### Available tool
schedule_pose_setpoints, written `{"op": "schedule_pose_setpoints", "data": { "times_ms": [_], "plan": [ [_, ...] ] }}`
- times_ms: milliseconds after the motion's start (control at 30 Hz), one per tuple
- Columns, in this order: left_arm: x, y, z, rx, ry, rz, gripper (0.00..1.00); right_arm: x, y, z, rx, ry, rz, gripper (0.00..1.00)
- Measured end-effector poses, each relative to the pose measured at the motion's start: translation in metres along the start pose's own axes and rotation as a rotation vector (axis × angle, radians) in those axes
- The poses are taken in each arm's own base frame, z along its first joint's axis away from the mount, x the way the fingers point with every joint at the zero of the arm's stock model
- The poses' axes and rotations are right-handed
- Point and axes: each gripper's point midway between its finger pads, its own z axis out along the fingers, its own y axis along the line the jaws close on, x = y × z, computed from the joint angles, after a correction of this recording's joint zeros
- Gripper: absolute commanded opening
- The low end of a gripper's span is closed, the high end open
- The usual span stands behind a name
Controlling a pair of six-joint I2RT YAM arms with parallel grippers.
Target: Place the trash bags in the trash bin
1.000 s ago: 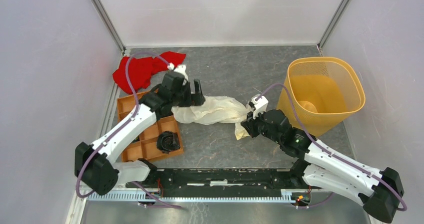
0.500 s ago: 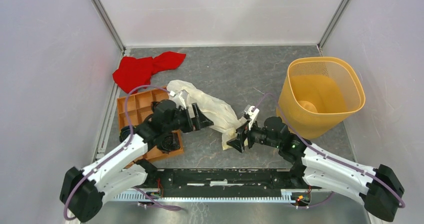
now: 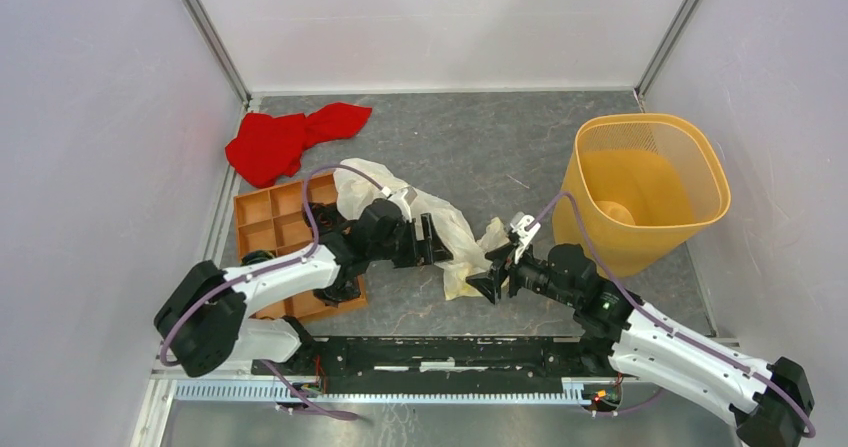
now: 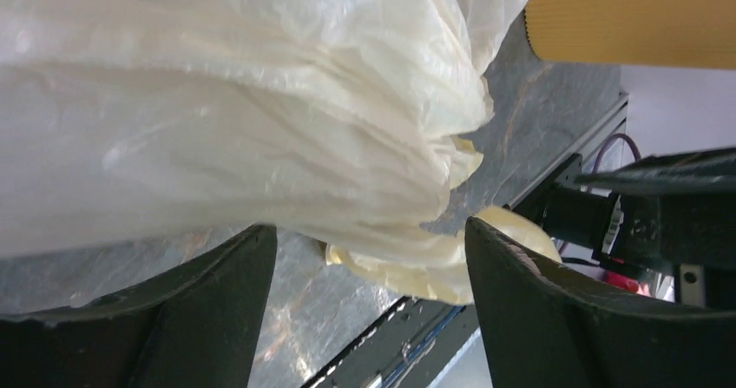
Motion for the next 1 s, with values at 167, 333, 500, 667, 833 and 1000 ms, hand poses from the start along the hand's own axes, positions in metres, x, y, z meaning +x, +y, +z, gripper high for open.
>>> {"op": "schedule_pose_setpoints", "data": {
  "times_ms": [167, 333, 500, 667, 833, 1000],
  "plan": [
    [-0.005, 0.0, 0.02, -0.002, 0.003, -0.008, 0.46, 0.021, -0.01, -0.003, 0.041, 0.04, 0.011, 0.58],
    [-0.008, -0.008, 0.034, 0.018, 0.028, -0.016, 0.06, 0.028, -0.013, -0.005, 0.06, 0.064, 0.015, 0.56],
    [-0.024, -0.031, 0.03, 0.072, 0.008, 0.012, 0.02, 0.023, -0.02, -0.013, 0.101, 0.038, 0.008, 0.52],
    [-0.045, -0.06, -0.002, 0.141, -0.069, 0.08, 0.02, 0.01, -0.027, -0.023, 0.152, -0.025, 0.001, 0.48],
    [-0.062, -0.09, -0.045, 0.218, -0.154, 0.163, 0.02, 0.005, -0.03, -0.027, 0.172, -0.051, -0.001, 0.48],
    [-0.064, -0.1, -0.06, 0.241, -0.159, 0.183, 0.56, 0.007, -0.03, -0.026, 0.173, -0.031, -0.001, 0.49]
  ]
}}
